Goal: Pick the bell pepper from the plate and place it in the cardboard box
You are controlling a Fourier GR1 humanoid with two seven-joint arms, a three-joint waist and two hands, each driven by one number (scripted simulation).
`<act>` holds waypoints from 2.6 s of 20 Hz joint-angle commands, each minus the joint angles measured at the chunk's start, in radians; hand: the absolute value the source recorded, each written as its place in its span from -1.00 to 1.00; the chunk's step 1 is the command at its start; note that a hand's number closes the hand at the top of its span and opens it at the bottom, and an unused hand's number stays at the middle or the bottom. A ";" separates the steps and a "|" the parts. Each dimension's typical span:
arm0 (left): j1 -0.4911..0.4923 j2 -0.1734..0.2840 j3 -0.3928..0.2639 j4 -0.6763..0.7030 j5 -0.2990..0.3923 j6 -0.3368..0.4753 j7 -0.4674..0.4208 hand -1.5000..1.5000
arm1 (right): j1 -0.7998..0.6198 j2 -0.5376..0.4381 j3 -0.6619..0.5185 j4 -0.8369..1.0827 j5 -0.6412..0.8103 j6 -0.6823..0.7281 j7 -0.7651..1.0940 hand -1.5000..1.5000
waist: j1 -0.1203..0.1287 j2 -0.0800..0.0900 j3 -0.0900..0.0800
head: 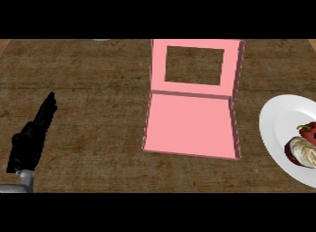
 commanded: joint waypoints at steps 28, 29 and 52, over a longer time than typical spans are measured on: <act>-0.045 -0.085 0.019 0.029 -0.107 -0.003 0.062 0.00 | 0.054 -0.368 0.317 0.104 0.924 -0.152 -0.211 -1.00 | -0.015 -0.011 -0.004; 0.044 -0.094 0.001 -0.068 -0.113 0.010 0.062 0.00 | 0.032 -0.319 0.332 0.176 0.957 -0.201 -0.241 -1.00 | -0.007 -0.011 -0.004; 0.061 -0.139 0.129 -0.025 -0.145 -0.118 0.002 0.00 | 0.007 -0.232 0.198 0.167 1.156 -0.121 -0.233 -1.00 | -0.014 -0.013 -0.005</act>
